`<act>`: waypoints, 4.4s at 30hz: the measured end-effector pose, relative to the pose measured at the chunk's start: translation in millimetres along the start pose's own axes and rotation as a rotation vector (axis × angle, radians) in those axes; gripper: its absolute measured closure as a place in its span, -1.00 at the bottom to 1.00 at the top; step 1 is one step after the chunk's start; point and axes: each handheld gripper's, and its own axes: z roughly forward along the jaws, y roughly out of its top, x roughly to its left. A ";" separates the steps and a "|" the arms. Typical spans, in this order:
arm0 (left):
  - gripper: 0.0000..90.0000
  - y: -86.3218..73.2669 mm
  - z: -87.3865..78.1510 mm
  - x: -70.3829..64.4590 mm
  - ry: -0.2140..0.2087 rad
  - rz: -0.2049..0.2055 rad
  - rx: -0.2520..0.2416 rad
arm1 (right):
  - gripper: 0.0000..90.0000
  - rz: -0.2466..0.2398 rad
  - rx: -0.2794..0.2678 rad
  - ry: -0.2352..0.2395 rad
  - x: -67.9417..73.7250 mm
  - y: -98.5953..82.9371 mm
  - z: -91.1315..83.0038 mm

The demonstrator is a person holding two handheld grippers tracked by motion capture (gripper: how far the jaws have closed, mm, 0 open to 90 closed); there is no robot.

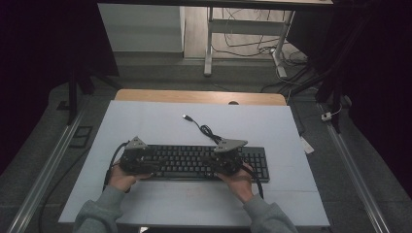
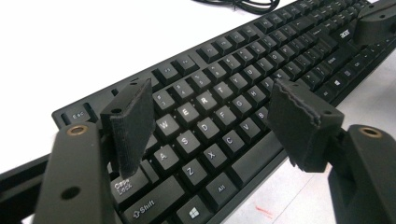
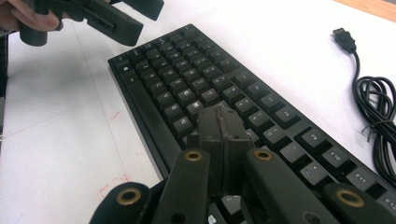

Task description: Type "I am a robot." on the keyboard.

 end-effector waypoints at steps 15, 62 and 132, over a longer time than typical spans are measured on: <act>-0.31 -0.2 3.8 -1.6 0.013 0.023 0.014 | 0.99 -0.024 0.085 0.015 6.6 -1.0 30.2; -0.33 -0.9 2.1 -0.6 0.016 0.027 0.016 | 0.81 -0.025 0.041 -0.034 4.2 -4.7 18.7; 0.96 3.6 4.3 -9.9 -0.059 0.063 -0.035 | 0.13 0.060 0.008 -0.191 -39.0 -69.5 -73.0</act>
